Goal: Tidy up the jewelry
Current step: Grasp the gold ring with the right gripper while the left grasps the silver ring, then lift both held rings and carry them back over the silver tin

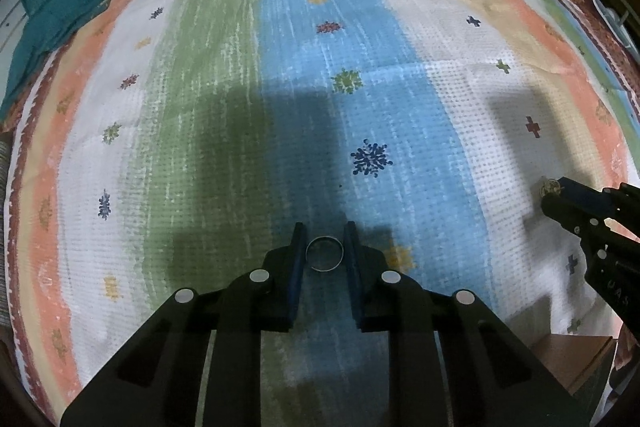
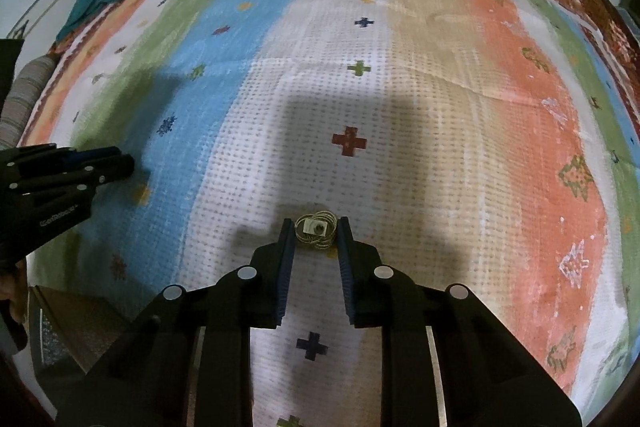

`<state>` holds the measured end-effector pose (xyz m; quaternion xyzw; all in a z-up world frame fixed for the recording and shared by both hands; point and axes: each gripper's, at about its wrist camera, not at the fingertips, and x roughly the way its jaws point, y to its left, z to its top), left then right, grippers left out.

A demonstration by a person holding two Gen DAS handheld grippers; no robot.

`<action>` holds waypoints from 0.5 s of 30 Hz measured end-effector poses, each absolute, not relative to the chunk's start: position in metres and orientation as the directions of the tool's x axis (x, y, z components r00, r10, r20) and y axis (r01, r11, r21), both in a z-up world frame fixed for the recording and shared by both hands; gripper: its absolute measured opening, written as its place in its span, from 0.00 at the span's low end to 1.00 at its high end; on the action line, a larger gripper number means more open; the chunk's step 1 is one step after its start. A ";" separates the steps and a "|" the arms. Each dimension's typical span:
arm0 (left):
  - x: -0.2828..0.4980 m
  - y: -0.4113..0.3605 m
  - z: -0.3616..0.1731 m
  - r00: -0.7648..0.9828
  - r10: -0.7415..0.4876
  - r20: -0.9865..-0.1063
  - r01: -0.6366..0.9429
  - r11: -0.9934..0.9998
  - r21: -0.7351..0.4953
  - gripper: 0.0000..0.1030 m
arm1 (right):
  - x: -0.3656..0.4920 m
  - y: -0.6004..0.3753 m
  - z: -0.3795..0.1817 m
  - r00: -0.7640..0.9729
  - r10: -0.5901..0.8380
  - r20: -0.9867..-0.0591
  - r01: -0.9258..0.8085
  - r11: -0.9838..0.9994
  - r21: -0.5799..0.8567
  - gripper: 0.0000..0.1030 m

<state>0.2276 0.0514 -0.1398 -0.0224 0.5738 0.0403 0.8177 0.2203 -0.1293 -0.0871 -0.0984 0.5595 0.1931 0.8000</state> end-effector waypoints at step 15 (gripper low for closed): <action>0.203 0.040 -0.098 0.444 0.046 -0.895 -0.077 0.997 0.013 0.18 | 0.201 -0.145 -0.055 0.380 0.219 -0.899 -0.362 0.929 0.073 0.21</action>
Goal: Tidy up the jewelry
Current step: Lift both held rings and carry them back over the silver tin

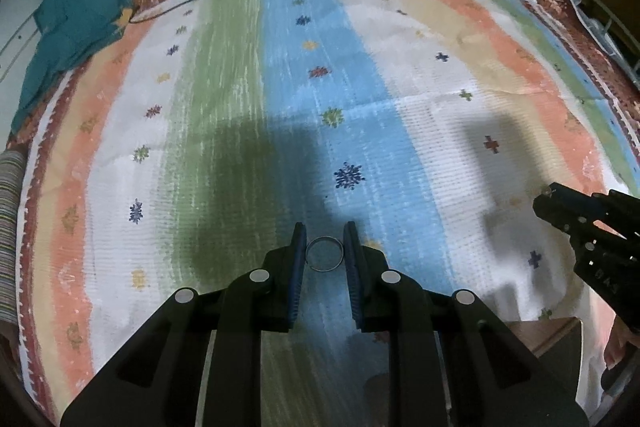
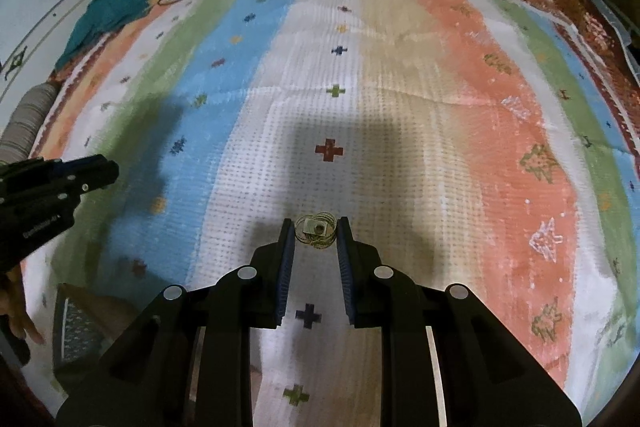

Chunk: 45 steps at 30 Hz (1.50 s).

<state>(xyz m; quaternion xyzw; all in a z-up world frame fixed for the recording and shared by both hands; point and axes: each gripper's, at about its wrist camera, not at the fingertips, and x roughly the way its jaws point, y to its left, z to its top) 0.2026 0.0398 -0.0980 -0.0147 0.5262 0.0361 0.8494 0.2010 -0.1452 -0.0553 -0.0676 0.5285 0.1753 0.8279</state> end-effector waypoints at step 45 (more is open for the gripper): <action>0.108 0.001 -0.011 0.650 -0.025 -0.760 0.016 1.000 -0.020 0.18 | 0.113 -0.151 0.027 0.562 0.310 -0.767 -0.418 0.906 0.061 0.21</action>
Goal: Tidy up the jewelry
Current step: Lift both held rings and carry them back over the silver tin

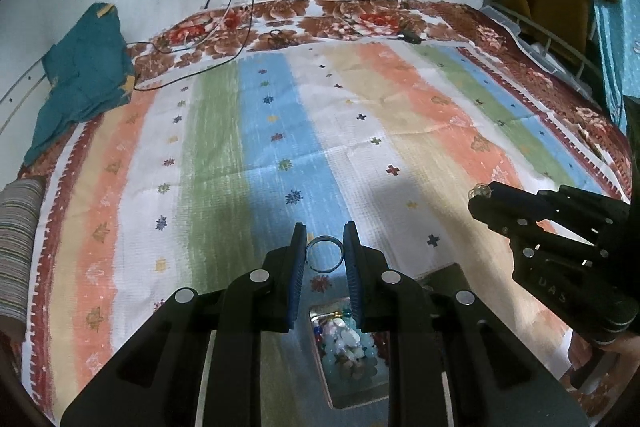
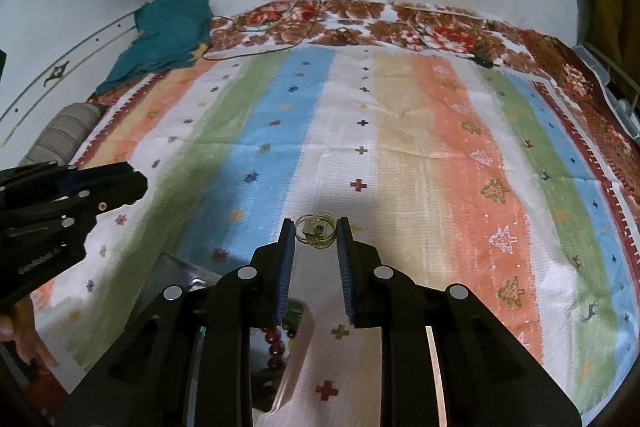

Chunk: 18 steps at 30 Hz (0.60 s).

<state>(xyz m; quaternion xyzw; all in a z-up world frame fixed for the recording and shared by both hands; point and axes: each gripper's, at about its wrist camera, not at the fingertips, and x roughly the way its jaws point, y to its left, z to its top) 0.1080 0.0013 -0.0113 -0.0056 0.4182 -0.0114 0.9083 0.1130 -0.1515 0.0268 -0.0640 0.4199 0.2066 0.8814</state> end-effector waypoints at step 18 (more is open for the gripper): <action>0.070 -0.004 0.009 0.686 -0.067 -0.724 0.038 0.998 -0.057 0.18 | 0.070 -0.148 0.042 0.548 0.399 -0.735 -0.500 0.861 0.094 0.21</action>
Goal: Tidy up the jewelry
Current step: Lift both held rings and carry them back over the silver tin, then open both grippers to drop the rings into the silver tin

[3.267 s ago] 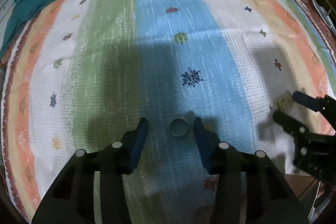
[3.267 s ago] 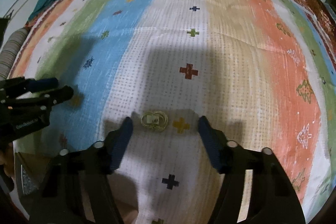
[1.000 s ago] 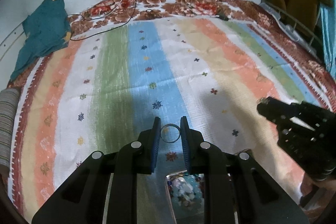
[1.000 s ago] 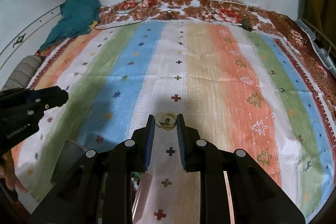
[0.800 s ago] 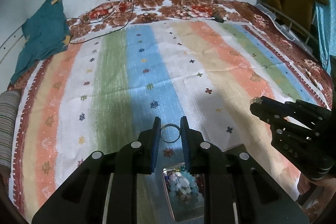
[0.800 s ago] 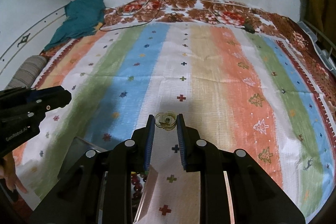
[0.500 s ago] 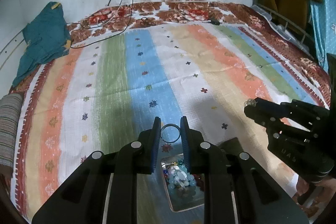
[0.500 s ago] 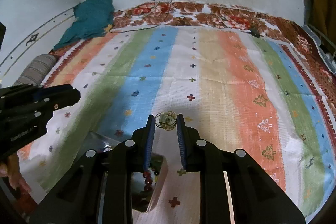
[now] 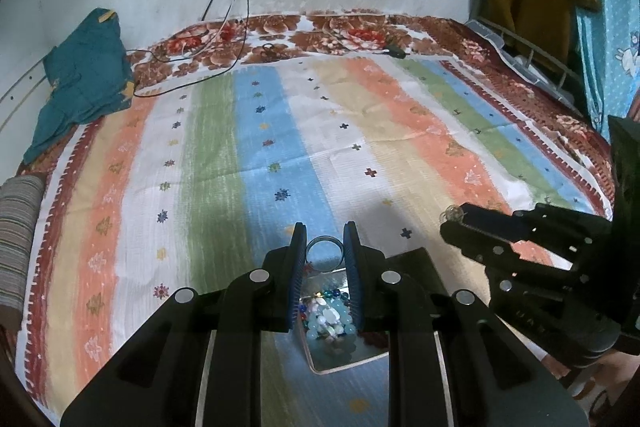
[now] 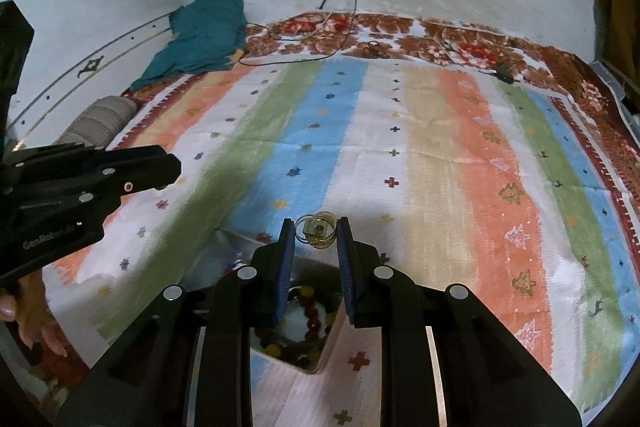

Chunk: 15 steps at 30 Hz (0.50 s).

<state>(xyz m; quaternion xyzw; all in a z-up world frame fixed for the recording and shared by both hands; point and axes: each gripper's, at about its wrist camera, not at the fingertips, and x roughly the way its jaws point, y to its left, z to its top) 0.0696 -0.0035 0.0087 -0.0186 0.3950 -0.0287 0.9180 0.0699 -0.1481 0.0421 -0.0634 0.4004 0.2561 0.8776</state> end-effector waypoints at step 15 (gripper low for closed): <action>0.055 -0.007 0.013 0.690 -0.089 -0.718 0.037 0.995 -0.088 0.30 | 0.056 -0.145 0.035 0.481 0.436 -0.761 -0.518 0.841 0.154 0.47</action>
